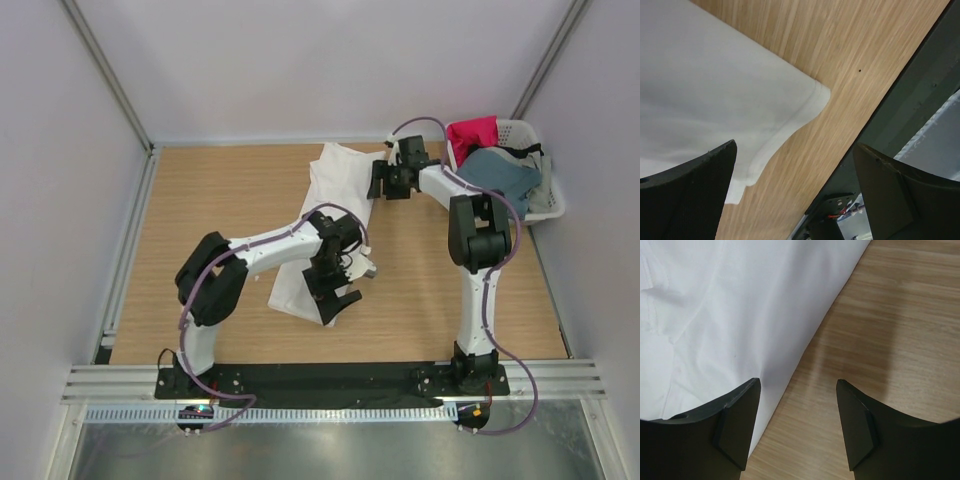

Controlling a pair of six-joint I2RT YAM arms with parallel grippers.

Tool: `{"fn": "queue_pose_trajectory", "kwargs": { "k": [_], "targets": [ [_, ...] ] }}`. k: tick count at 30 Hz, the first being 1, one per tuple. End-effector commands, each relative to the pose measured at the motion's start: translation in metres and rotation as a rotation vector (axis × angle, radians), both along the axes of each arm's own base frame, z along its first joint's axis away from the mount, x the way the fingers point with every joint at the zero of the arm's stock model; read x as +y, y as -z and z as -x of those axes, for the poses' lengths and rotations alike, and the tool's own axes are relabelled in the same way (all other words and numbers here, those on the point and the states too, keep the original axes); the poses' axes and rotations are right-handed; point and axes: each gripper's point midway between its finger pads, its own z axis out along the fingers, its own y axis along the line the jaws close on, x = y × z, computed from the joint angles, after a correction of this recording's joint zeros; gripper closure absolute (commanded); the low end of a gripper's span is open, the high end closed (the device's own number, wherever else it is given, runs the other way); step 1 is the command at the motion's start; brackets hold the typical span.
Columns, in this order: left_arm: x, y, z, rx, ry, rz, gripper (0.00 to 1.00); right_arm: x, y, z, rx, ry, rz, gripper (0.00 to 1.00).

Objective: Fold and stack the t-shirts
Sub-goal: Fold the tshirt

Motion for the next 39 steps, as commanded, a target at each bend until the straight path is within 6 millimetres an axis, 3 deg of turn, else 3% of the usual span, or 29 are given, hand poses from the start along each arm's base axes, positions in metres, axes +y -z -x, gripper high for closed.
{"fn": "queue_pose_trajectory", "kwargs": {
  "k": [1, 6, 7, 13, 23, 39],
  "targets": [
    [-0.017, 0.010, 0.007, 0.074, 0.010, 0.049, 0.00, -0.001, -0.006, -0.025, -0.053, 0.013, -0.014, 0.32],
    [-0.029, 0.028, 0.006, 0.139, 0.002, 0.033, 0.01, 0.004, -0.004, -0.045, -0.081, 0.010, -0.031, 0.32],
    [-0.031, 0.029, 0.006, 0.145, -0.001, 0.034, 0.00, 0.006, 0.005, -0.047, -0.069, 0.008, -0.034, 0.32],
    [-0.053, 0.038, -0.002, 0.150, 0.012, 0.041, 0.00, 0.021, 0.006, -0.067, -0.099, -0.009, -0.071, 0.32],
    [-0.091, 0.033, -0.014, 0.132, 0.033, 0.075, 0.01, 0.045, 0.005, -0.080, -0.132, -0.036, -0.113, 0.32],
    [-0.094, 0.028, -0.013, 0.079, 0.013, 0.053, 0.00, 0.066, -0.008, -0.085, -0.171, -0.068, -0.136, 0.32]
  ]
}}
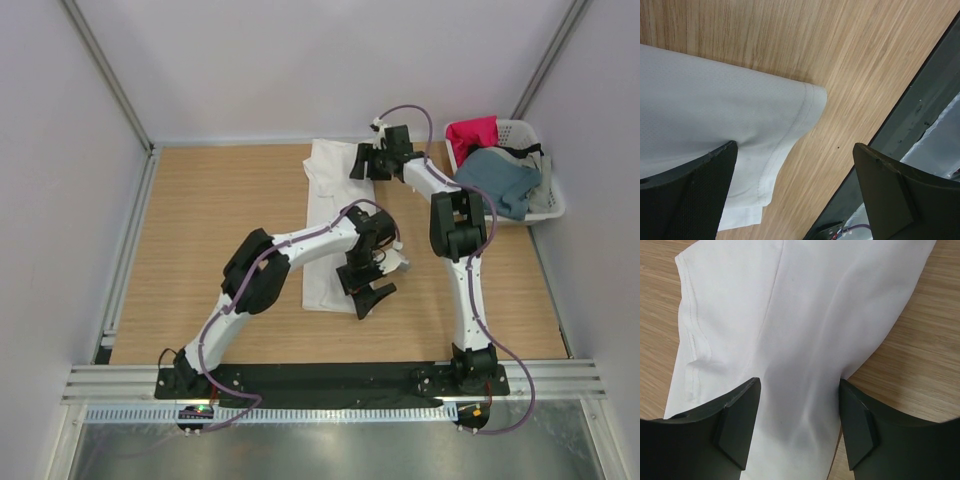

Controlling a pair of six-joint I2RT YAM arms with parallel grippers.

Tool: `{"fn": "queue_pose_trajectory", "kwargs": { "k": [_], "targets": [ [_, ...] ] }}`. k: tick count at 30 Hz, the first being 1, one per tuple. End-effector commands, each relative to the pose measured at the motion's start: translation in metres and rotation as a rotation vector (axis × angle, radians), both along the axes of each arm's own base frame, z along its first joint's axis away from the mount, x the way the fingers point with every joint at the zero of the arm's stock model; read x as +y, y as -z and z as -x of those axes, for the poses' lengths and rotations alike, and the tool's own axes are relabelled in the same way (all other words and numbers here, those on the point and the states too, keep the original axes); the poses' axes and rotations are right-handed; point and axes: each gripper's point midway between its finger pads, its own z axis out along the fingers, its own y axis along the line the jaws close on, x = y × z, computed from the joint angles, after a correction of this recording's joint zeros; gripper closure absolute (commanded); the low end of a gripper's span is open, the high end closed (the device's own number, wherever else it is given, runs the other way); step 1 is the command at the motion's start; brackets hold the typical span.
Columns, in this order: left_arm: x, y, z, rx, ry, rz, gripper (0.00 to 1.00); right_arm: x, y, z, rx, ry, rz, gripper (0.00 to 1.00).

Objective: Fold and stack the t-shirts
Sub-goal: Fold the tshirt

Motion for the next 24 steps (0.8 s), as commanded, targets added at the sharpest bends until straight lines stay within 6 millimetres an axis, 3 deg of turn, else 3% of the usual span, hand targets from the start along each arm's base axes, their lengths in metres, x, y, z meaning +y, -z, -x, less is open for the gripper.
{"fn": "queue_pose_trajectory", "kwargs": {
  "k": [1, 5, 7, 8, 9, 10, 11, 12, 15, 17, 18, 19, 20, 21, 22, 23, 24],
  "targets": [
    [-0.007, -0.003, -0.002, -0.049, 0.005, 0.015, 0.00, 0.018, -0.010, -0.004, -0.024, -0.024, -0.029, 0.32],
    [0.004, -0.020, -0.009, -0.128, 0.017, 0.012, 0.00, 0.007, -0.021, -0.009, -0.058, 0.004, 0.030, 0.31],
    [0.009, -0.035, -0.016, -0.185, 0.010, 0.020, 0.00, -0.017, -0.043, -0.017, -0.104, 0.092, 0.100, 0.27],
    [0.012, -0.057, -0.018, -0.222, 0.011, 0.061, 0.00, -0.028, -0.054, -0.019, -0.116, 0.133, 0.108, 0.26],
    [0.015, -0.068, -0.020, -0.247, 0.004, 0.073, 0.00, -0.038, -0.081, -0.020, -0.150, 0.171, 0.102, 0.24],
    [0.020, -0.078, -0.027, -0.276, -0.013, 0.085, 0.00, -0.055, -0.089, -0.018, -0.148, 0.213, 0.096, 0.23],
    [0.026, -0.088, -0.029, -0.297, -0.025, 0.095, 0.00, -0.060, -0.100, -0.014, -0.145, 0.229, 0.064, 0.23],
    [0.033, -0.108, -0.038, -0.325, -0.074, 0.122, 0.00, -0.064, -0.130, -0.008, -0.175, 0.233, 0.029, 0.23],
    [0.048, -0.149, -0.053, -0.340, -0.183, 0.193, 0.00, -0.077, -0.140, 0.019, -0.107, 0.241, -0.031, 0.23],
    [0.065, -0.163, -0.078, -0.383, -0.285, 0.209, 0.01, -0.082, -0.156, 0.044, -0.067, 0.239, -0.074, 0.23],
    [0.070, -0.171, -0.086, -0.398, -0.337, 0.220, 0.00, -0.082, -0.158, 0.055, -0.043, 0.239, -0.093, 0.23],
    [0.083, -0.178, -0.099, -0.393, -0.460, 0.215, 0.00, -0.080, -0.140, 0.074, 0.042, 0.252, -0.129, 0.23],
    [0.088, -0.178, -0.109, -0.412, -0.519, 0.217, 0.00, -0.078, -0.156, 0.092, 0.047, 0.247, -0.166, 0.23],
    [0.095, -0.176, -0.114, -0.406, -0.581, 0.206, 0.00, -0.069, -0.153, 0.110, 0.096, 0.212, -0.218, 0.23],
    [0.103, -0.177, -0.122, -0.396, -0.663, 0.212, 0.00, -0.063, -0.131, 0.137, 0.210, 0.226, -0.270, 0.24],
    [0.109, -0.165, -0.119, -0.359, -0.700, 0.186, 0.00, -0.057, -0.138, 0.154, 0.230, 0.210, -0.317, 0.24],
    [0.111, -0.159, -0.118, -0.318, -0.742, 0.184, 0.02, -0.050, -0.133, 0.172, 0.292, 0.197, -0.365, 0.25]
  ]
}}
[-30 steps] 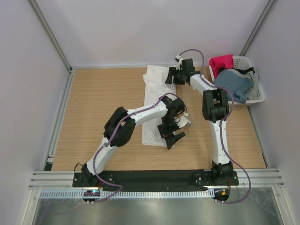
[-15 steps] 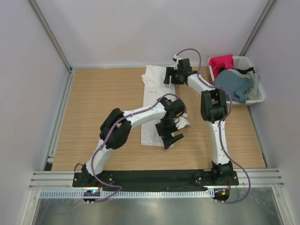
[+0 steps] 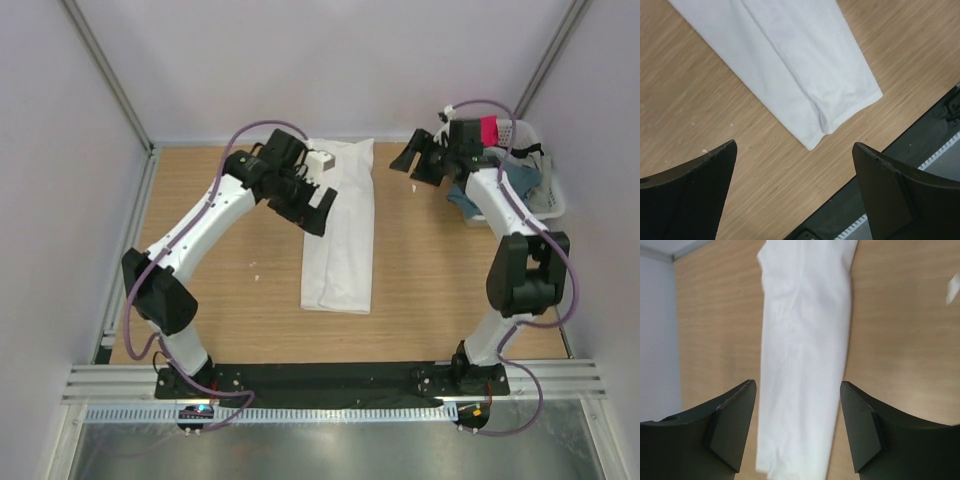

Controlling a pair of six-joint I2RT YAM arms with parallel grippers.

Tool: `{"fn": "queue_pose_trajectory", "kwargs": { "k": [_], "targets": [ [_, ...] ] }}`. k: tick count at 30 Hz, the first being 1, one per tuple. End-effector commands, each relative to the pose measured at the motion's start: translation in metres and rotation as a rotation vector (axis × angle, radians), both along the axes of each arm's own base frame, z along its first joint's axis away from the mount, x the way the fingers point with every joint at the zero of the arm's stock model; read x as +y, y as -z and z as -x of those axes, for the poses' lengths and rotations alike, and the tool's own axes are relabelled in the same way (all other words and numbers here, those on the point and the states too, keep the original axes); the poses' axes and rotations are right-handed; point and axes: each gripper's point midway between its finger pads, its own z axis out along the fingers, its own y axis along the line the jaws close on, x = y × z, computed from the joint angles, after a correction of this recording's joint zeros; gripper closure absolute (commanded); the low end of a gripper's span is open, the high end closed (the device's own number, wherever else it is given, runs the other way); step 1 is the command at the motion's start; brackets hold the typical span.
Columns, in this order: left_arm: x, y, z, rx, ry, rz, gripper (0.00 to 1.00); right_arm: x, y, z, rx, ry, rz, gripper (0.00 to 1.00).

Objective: Fold and stack the t-shirts
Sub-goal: Fold the tshirt

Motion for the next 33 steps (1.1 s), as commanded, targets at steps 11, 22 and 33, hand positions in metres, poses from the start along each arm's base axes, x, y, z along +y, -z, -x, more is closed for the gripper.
{"fn": "queue_pose_trajectory", "kwargs": {
  "k": [11, 22, 33],
  "targets": [
    [0.007, 0.090, 0.048, 0.716, -0.355, 0.343, 0.00, 0.059, 0.123, 0.262, 0.702, -0.153, -0.305, 0.27],
    [0.029, 0.158, 0.060, 0.789, -0.538, 0.172, 0.17, 0.078, 0.148, 0.294, 0.733, -0.201, -0.296, 0.29],
    [0.045, 0.194, 0.079, 0.814, -0.619, 0.070, 0.30, 0.090, 0.162, 0.263, 0.706, -0.184, -0.288, 0.34]
  ]
}}
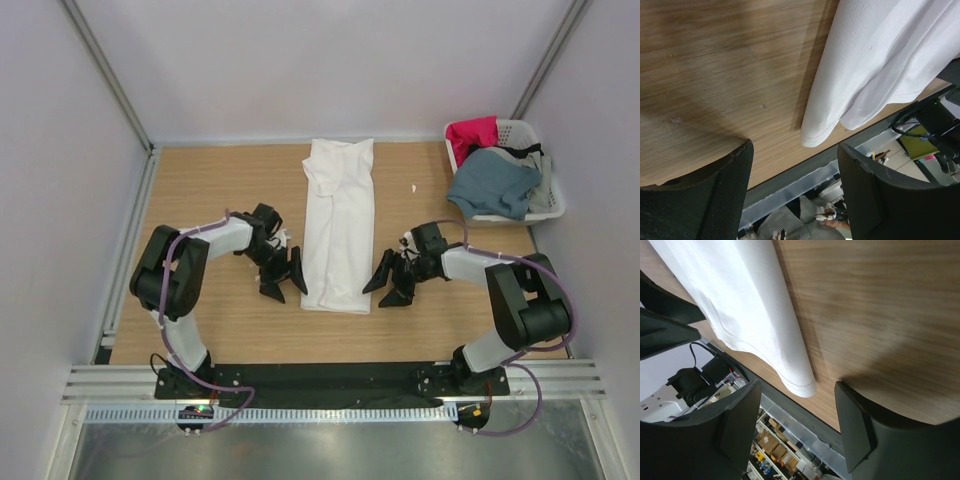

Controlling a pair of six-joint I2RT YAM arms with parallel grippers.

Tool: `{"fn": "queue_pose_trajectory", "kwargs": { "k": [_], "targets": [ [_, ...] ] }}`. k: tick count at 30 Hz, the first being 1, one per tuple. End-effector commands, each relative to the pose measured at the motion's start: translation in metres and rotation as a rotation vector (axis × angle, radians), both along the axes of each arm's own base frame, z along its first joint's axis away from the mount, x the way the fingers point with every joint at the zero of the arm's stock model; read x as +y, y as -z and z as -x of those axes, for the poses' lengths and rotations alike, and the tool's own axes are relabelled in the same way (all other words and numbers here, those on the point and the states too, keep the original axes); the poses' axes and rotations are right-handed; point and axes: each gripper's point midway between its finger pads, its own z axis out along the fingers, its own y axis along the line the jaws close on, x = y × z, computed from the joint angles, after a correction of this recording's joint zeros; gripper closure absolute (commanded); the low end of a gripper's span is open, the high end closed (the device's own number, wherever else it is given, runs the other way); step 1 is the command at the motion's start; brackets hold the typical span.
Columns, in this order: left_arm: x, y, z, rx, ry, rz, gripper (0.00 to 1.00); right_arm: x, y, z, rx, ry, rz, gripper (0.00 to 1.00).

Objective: Fold and stack the t-shirts
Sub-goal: Fold the tshirt

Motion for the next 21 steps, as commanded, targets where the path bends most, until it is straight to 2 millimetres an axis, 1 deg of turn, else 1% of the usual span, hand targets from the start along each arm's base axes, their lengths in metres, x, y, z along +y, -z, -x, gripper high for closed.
{"fn": "queue_pose_trajectory", "kwargs": {
  "k": [1, 5, 6, 9, 10, 13, 17, 19, 21],
  "targets": [
    [-0.004, 0.006, -0.005, -0.019, -0.013, -0.010, 0.30, 0.010, -0.004, -0.028, -0.077, 0.015, -0.006, 0.34],
    [-0.015, 0.009, -0.001, -0.015, 0.024, -0.010, 0.31, 0.016, -0.002, -0.031, -0.072, 0.002, -0.011, 0.34],
    [-0.020, 0.008, -0.004, -0.025, 0.033, -0.003, 0.31, 0.017, -0.002, -0.031, -0.070, 0.000, -0.013, 0.34],
    [-0.028, 0.009, -0.003, -0.024, 0.059, -0.002, 0.32, 0.017, -0.001, -0.025, -0.058, -0.019, -0.008, 0.35],
    [-0.029, 0.009, -0.003, -0.027, 0.063, -0.001, 0.36, 0.016, 0.000, -0.023, -0.049, -0.020, -0.004, 0.35],
    [-0.033, 0.010, -0.001, -0.025, 0.077, -0.002, 0.39, 0.014, 0.002, -0.017, -0.035, -0.023, 0.005, 0.36],
    [-0.033, 0.010, 0.005, -0.014, 0.082, -0.005, 0.46, 0.011, 0.001, -0.009, -0.027, -0.037, 0.005, 0.39],
    [-0.033, 0.011, 0.007, -0.014, 0.084, -0.003, 0.53, 0.011, 0.002, -0.002, -0.013, -0.042, 0.003, 0.41],
    [-0.033, 0.012, 0.009, -0.013, 0.087, -0.005, 0.53, 0.011, 0.003, 0.003, 0.001, -0.046, -0.001, 0.43]
  ]
}}
